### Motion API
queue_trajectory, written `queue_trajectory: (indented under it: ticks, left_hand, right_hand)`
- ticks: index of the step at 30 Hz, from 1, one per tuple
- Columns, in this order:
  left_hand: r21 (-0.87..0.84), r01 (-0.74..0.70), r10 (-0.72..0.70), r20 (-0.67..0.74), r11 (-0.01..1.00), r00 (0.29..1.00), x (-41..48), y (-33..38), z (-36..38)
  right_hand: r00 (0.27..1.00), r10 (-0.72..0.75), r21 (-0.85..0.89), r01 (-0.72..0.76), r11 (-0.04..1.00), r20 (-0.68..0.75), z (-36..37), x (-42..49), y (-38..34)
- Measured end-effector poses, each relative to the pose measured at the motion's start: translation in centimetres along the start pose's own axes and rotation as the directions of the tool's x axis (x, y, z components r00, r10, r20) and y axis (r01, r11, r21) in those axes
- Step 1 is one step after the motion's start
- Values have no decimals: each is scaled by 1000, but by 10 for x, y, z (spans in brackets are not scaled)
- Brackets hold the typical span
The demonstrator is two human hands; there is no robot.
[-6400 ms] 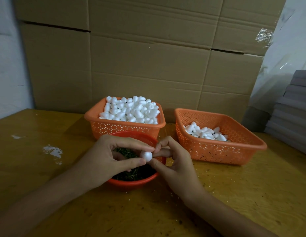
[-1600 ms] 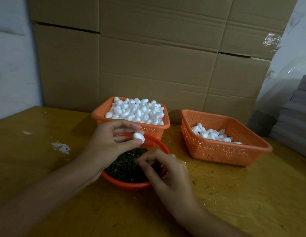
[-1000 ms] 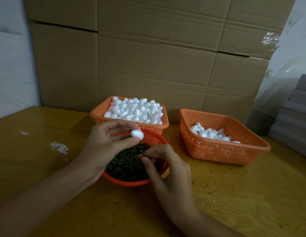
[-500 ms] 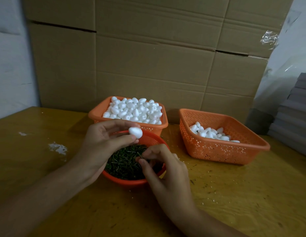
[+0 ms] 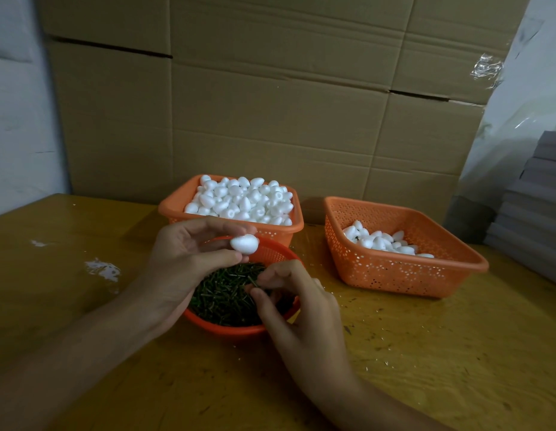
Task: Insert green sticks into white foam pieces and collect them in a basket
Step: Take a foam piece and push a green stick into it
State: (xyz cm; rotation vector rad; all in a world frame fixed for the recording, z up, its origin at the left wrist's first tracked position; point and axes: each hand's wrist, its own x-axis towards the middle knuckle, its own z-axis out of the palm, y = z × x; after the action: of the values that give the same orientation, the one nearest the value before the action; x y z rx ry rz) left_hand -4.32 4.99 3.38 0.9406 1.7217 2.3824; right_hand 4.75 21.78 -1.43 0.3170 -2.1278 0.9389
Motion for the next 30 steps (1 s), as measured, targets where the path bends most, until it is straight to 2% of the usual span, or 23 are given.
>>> queue_trajectory:
  ticks: [9, 30]
  left_hand:
    - [8, 30, -30, -9, 1000, 1000, 1, -1, -3]
    - [100, -8, 5, 28, 995, 1000, 1, 0, -4]
  right_hand:
    - [1000, 0, -23, 0, 1000, 2, 0, -1, 1]
    - [1000, 6, -22, -6, 1000, 3, -1, -1, -1]
